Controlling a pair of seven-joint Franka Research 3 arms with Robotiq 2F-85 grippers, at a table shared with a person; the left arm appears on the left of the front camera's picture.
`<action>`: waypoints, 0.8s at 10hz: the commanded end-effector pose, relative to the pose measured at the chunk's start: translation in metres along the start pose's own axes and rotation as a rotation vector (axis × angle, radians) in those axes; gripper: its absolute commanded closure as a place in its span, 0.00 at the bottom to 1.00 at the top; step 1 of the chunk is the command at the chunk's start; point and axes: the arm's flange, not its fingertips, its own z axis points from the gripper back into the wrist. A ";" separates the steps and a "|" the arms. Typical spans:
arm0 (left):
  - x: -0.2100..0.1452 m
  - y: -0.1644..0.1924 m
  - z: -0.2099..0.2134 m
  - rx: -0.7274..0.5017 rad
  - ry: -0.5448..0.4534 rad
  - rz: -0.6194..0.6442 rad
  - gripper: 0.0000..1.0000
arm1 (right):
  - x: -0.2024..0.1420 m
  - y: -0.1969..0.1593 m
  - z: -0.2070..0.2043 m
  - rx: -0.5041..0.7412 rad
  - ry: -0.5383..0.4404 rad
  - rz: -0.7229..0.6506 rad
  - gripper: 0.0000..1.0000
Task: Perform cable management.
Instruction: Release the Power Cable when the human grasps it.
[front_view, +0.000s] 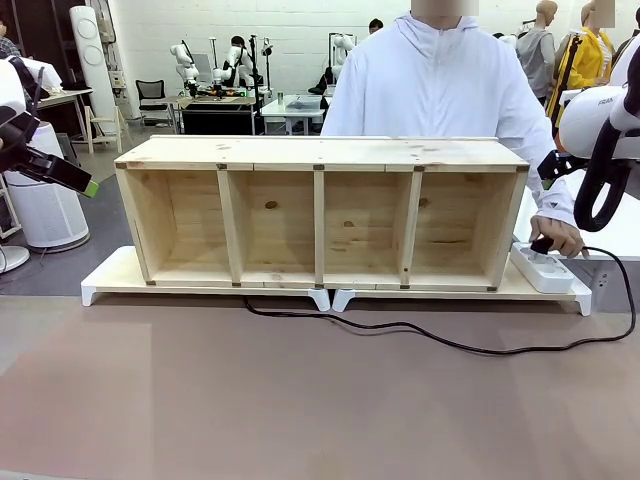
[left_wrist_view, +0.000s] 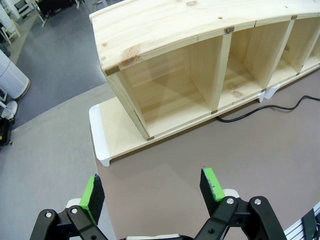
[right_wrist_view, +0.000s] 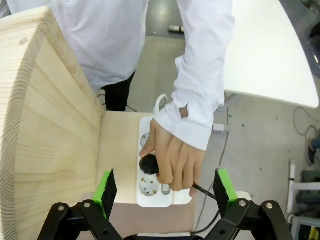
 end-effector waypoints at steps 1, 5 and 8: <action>0.001 0.001 -0.002 0.003 -0.007 0.002 0.00 | -0.001 -0.001 0.000 -0.001 0.004 -0.001 0.00; 0.001 0.001 -0.002 0.003 -0.007 0.002 0.00 | -0.001 -0.001 0.000 -0.001 0.004 -0.001 0.00; 0.001 0.001 -0.002 0.003 -0.007 0.002 0.00 | -0.001 -0.001 0.000 -0.001 0.004 -0.001 0.00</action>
